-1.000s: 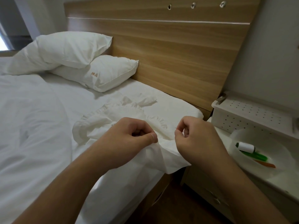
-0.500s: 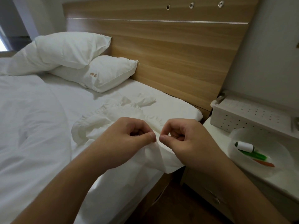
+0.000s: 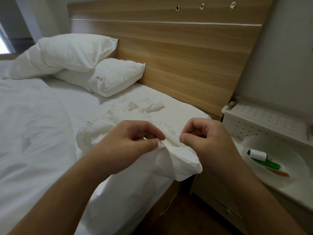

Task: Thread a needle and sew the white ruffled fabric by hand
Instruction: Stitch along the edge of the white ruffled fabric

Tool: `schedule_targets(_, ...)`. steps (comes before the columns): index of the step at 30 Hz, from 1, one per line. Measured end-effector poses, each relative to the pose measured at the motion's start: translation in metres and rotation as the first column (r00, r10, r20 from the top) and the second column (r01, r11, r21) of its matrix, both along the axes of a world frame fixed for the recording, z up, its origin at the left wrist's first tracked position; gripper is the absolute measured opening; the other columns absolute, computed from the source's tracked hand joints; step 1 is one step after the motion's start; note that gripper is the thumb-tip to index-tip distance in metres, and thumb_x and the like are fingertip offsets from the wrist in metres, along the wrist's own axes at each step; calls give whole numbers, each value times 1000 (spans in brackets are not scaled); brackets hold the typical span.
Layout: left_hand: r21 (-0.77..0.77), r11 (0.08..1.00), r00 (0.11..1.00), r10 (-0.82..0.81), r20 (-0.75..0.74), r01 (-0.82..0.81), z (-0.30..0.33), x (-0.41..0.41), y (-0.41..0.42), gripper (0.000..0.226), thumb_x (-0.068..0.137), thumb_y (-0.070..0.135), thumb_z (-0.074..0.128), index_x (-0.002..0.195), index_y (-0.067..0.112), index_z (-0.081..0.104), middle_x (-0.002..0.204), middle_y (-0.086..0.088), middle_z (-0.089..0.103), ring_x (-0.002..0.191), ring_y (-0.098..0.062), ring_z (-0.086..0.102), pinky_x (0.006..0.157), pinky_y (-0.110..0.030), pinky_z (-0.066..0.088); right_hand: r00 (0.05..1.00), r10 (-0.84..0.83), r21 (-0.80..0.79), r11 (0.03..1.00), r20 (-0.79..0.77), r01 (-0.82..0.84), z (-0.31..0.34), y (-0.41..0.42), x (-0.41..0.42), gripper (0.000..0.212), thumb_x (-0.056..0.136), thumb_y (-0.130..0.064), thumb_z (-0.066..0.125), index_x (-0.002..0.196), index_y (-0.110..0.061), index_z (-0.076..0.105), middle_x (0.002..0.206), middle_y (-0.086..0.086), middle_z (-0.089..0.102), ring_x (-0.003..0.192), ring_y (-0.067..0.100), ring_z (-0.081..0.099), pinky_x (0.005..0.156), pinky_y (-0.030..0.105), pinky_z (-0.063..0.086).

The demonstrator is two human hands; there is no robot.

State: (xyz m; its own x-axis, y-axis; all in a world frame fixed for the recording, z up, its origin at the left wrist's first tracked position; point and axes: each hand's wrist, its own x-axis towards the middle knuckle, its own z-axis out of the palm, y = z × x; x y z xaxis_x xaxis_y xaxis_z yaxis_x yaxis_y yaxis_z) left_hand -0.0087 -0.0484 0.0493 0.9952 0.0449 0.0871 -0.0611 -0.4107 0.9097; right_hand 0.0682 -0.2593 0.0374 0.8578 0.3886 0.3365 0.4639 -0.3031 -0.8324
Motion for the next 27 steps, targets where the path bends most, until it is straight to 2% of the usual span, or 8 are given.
schedule_targets(4, 1, 997, 996, 81, 26, -81, 0, -1, 1, 19, 96, 13, 76, 97, 31, 83, 96, 4, 82, 96, -18, 77, 101, -51, 59, 961, 233, -14, 971, -152, -238, 14, -9, -6, 17, 86, 0, 71, 71, -9, 73, 58, 0, 60, 54, 5, 53, 54, 15, 43)
schedule_targets(6, 10, 995, 995, 98, 31, -98, 0, -2, 0, 20, 96, 12, 75, 99, 30, 82, 96, 4, 82, 96, -14, 78, 101, -49, 60, 924, 314, -40, 943, -216, -330, 20, -12, -8, 12, 90, -7, 73, 79, -12, 77, 60, -1, 61, 55, 5, 54, 55, 13, 43)
schedule_targets(10, 15, 995, 994, 101, 36, -102, 1, -3, 0, 20, 97, 12, 75, 106, 30, 79, 96, 6, 83, 97, -17, 78, 101, -53, 59, 981, 97, 112, 991, -168, -79, 11, -11, 0, 16, 98, -17, 67, 106, -30, 73, 52, 2, 46, 51, 21, 39, 53, 37, 37)
schedule_targets(12, 25, 995, 995, 91, 45, -93, 2, -4, -2, 20, 96, 14, 76, 107, 30, 78, 95, 5, 83, 96, -19, 78, 100, -56, 59, 991, 3, 157, 987, -135, 18, 7, -5, 0, 20, 100, -17, 65, 109, -34, 70, 52, 2, 44, 51, 22, 38, 54, 40, 36)
schedule_targets(15, 66, 996, 997, 60, 48, -63, 3, -5, -5, 20, 96, 15, 77, 110, 30, 76, 94, 7, 83, 94, -16, 79, 96, -56, 60, 979, 120, 143, 985, -166, -96, 3, 6, -7, 21, 100, -19, 64, 110, -37, 69, 56, 4, 45, 51, 21, 38, 48, 32, 35)
schedule_targets(19, 61, 998, 997, 16, 78, -20, 5, -6, -7, 19, 95, 14, 78, 108, 28, 75, 91, 5, 83, 91, -17, 80, 93, -60, 60, 921, 302, 59, 953, -246, -296, -5, 16, -8, 15, 103, -22, 60, 107, -29, 72, 56, -2, 49, 47, 3, 42, 46, 14, 34)
schedule_targets(23, 91, 996, 997, 13, 75, -20, 8, -7, -6, 20, 95, 18, 78, 111, 28, 74, 89, 8, 83, 87, -16, 80, 90, -53, 63, 934, 268, 33, 963, -237, -268, -9, 16, -3, 9, 101, -22, 63, 100, -20, 72, 56, -2, 51, 46, 3, 45, 46, 11, 35)
schedule_targets(27, 134, 989, 995, 43, 94, -55, 7, -6, -1, 15, 92, 17, 81, 101, 28, 78, 85, 7, 81, 82, -15, 78, 84, -46, 65, 953, 244, 17, 969, -181, -245, -9, 12, 1, 5, 99, -23, 67, 94, -21, 68, 61, 18, 51, 50, 14, 42, 47, 20, 38)
